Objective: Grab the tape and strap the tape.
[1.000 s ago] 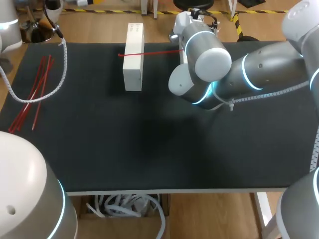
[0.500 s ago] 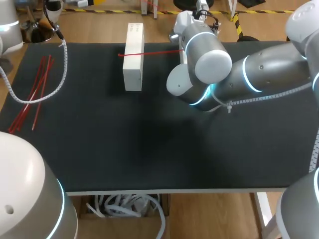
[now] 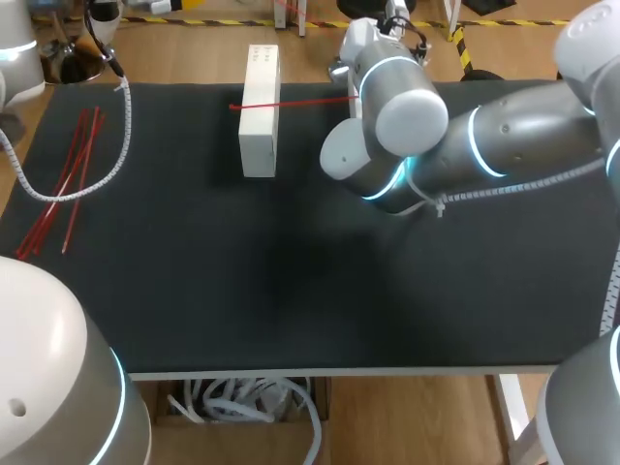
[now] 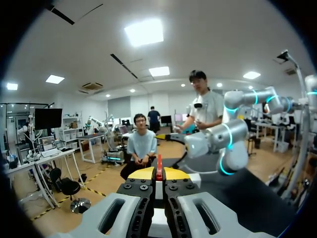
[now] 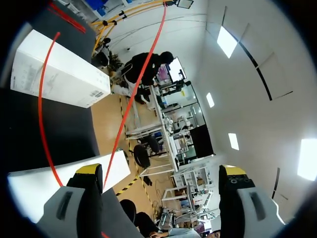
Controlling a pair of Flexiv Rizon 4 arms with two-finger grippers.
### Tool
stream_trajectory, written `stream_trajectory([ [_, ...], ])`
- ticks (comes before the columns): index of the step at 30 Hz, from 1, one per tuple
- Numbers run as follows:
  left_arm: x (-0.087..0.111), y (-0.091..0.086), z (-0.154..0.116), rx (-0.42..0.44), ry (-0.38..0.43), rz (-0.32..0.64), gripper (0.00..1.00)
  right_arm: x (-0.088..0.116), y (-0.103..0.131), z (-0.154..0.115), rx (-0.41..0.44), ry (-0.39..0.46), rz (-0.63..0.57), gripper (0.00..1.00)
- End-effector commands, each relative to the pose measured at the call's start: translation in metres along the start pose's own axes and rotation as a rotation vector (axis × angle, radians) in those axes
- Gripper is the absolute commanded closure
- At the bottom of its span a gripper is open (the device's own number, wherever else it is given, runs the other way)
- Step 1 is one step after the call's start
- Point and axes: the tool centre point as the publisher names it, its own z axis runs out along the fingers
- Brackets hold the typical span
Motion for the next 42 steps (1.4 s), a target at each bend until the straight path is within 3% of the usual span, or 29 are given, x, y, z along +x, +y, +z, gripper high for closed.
stream_trajectory([
  [1,0.002,-0.001,0.001,-0.002,-0.005,0.001,1.00,-0.005,0.000,0.003,0.004,0.035,-0.004,0.00],
  [42,0.002,-0.001,0.001,-0.002,-0.005,0.001,1.00,0.008,-0.003,0.021,0.005,0.030,-0.015,0.00],
])
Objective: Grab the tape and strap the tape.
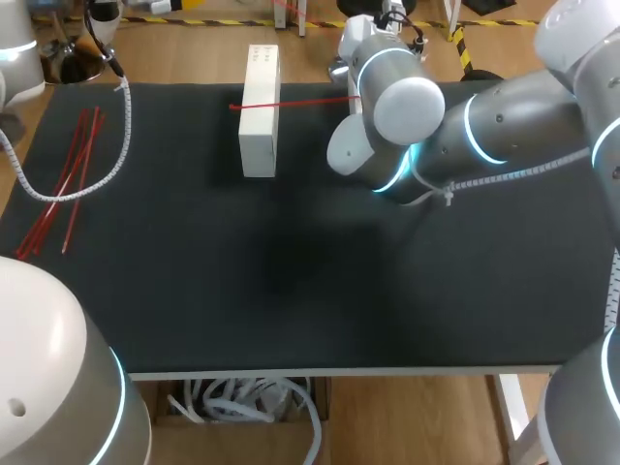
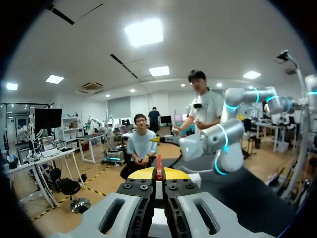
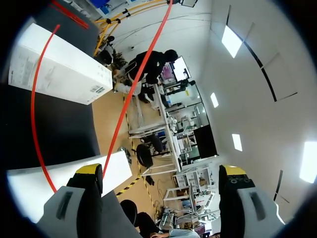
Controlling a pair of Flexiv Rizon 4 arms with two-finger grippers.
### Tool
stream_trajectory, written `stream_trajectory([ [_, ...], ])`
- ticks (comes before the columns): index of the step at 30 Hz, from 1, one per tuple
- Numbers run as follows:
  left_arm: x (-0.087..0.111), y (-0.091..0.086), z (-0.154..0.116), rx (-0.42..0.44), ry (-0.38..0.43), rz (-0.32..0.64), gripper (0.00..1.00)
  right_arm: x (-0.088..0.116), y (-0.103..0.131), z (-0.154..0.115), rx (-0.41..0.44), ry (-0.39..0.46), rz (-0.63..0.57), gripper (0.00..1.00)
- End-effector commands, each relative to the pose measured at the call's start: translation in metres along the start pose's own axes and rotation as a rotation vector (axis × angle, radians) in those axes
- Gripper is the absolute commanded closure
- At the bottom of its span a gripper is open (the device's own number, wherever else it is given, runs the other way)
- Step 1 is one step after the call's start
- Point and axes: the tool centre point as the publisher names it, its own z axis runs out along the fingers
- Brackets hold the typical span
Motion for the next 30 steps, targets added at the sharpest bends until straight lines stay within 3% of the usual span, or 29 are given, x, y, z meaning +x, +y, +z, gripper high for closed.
stream_trajectory([
  [1,0.0017,-0.0006,0.0006,-0.001,-0.005,0.000,1.00,0.0007,0.0004,0.0008,0.000,-0.005,-0.001,0.00],
  [3,0.0017,-0.0006,0.0006,-0.001,-0.005,0.000,1.00,0.0004,0.0003,0.0004,0.003,-0.006,0.001,0.00],
  [5,0.0017,-0.0006,0.0006,-0.001,-0.005,0.000,1.00,0.0001,-0.0002,-0.0004,0.006,-0.008,0.002,0.27],
  [6,0.0017,-0.0006,0.0006,-0.001,-0.005,0.000,1.00,0.0001,-0.0005,-0.0008,0.008,-0.009,0.002,0.36],
  [7,0.0017,-0.0006,0.0006,-0.001,-0.005,0.000,1.00,0.0000,-0.0007,-0.0010,0.010,-0.010,0.003,0.54],
  [9,0.0017,-0.0006,0.0006,-0.001,-0.005,0.000,1.00,0.0000,-0.0012,-0.0017,0.011,-0.010,0.004,0.69],
  [18,0.0017,-0.0006,0.0006,-0.001,-0.005,0.000,1.00,-0.0002,-0.0019,-0.0035,0.014,-0.010,0.002,0.69],
  [19,0.0017,-0.0006,0.0006,-0.001,-0.005,0.000,1.00,-0.0002,-0.0018,-0.0037,0.014,-0.010,0.003,0.73],
  [20,0.0017,-0.0006,0.0006,-0.001,-0.005,0.000,1.00,-0.0001,-0.0017,-0.0040,0.013,-0.010,0.002,0.92],
  [21,0.0017,-0.0006,0.0006,-0.001,-0.005,0.000,1.00,0.0000,-0.0014,-0.0042,0.012,-0.011,0.001,1.00],
  [30,0.0017,-0.0006,0.0006,-0.001,-0.005,0.000,1.00,-0.0008,0.0002,-0.0058,0.011,-0.018,-0.003,1.00],
])
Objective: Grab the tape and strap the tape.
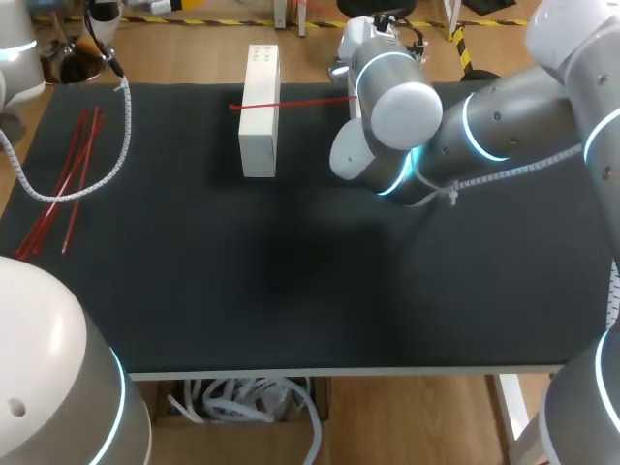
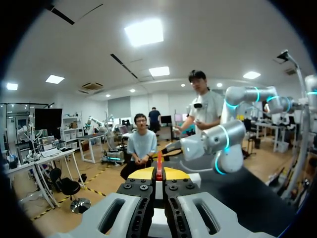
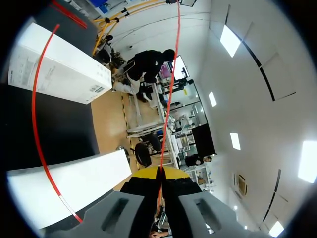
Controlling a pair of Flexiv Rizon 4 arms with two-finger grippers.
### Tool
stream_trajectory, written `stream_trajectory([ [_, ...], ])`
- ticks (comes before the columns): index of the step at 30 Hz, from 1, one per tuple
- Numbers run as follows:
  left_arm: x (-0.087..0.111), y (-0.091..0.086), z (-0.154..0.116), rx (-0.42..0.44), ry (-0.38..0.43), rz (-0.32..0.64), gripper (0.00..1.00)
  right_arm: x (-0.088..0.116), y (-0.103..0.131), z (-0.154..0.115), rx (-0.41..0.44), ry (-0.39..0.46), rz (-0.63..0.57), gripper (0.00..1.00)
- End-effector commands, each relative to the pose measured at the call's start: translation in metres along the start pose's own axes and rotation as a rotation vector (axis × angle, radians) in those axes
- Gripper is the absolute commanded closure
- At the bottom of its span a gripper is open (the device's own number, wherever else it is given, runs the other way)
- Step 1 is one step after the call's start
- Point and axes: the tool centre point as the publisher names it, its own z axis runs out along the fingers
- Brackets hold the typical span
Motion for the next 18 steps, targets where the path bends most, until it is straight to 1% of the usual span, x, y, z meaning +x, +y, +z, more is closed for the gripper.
stream_trajectory([
  [1,0.0017,-0.0005,0.0006,-0.001,-0.005,0.000,1.00,-0.0004,0.0009,-0.0014,0.003,-0.001,-0.004,1.00],
  [15,0.0017,-0.0005,0.0006,-0.001,-0.005,0.000,1.00,0.0000,-0.0002,-0.0060,-0.002,0.002,-0.009,1.00],
  [16,0.0017,-0.0005,0.0006,-0.001,-0.005,0.000,1.00,0.0005,-0.0004,-0.0063,-0.003,0.003,-0.010,0.90],
  [18,0.0017,-0.0005,0.0006,-0.001,-0.005,0.000,1.00,0.0011,-0.0005,-0.0072,-0.003,0.004,-0.012,0.87],
])
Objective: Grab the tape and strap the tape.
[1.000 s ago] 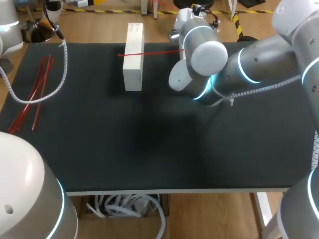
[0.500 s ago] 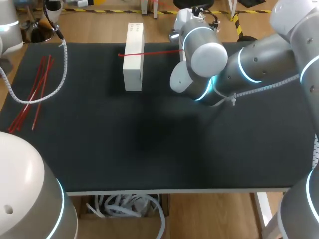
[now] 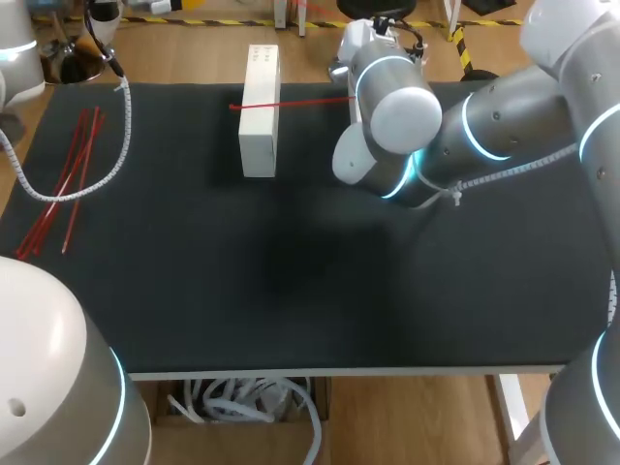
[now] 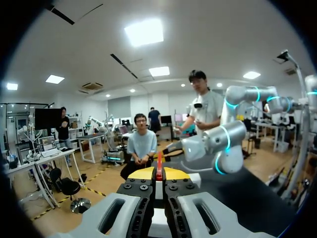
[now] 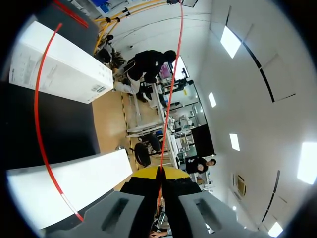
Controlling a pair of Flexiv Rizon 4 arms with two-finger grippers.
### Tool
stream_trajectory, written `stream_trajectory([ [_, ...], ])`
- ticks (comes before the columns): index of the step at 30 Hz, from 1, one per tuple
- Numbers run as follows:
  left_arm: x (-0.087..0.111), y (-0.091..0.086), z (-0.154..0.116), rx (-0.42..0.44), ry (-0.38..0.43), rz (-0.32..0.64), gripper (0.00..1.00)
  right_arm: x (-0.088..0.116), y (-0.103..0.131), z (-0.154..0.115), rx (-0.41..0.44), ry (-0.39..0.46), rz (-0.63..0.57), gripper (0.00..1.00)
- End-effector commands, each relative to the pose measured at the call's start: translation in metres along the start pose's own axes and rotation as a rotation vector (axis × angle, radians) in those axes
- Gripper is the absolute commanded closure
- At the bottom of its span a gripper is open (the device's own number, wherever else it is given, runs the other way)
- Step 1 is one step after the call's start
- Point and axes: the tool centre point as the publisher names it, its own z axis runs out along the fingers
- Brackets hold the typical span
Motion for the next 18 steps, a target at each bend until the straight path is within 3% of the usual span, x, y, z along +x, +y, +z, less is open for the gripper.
stream_trajectory([
  [1,0.0017,-0.0005,0.0006,-0.001,-0.005,0.000,1.00,-0.0014,-0.0003,-0.0037,-0.003,0.009,-0.003,0.75],
  [2,0.0017,-0.0005,0.0006,-0.001,-0.005,0.000,1.00,-0.0011,-0.0002,-0.0042,-0.002,0.009,-0.003,0.66],
  [6,0.0017,-0.0005,0.0006,-0.001,-0.005,0.000,1.00,-0.0001,0.0006,-0.0056,-0.006,0.012,-0.004,0.67],
  [9,0.0017,-0.0005,0.0006,-0.001,-0.005,0.000,1.00,0.0006,0.0013,-0.0063,-0.005,0.014,-0.003,0.53],
  [12,0.0017,-0.0005,0.0006,-0.001,-0.005,0.000,1.00,0.0015,0.0024,-0.0080,-0.009,0.016,-0.002,0.62],
  [14,0.0017,-0.0005,0.0006,-0.001,-0.005,0.000,1.00,0.0019,0.0029,-0.0090,-0.011,0.018,-0.001,0.59],
  [16,0.0017,-0.0005,0.0006,-0.001,-0.005,0.000,1.00,0.0020,0.0030,-0.0093,-0.012,0.017,-0.001,0.67],
  [18,0.0017,-0.0005,0.0006,-0.001,-0.005,0.000,1.00,0.0021,0.0028,-0.0094,-0.011,0.017,-0.001,0.66],
])
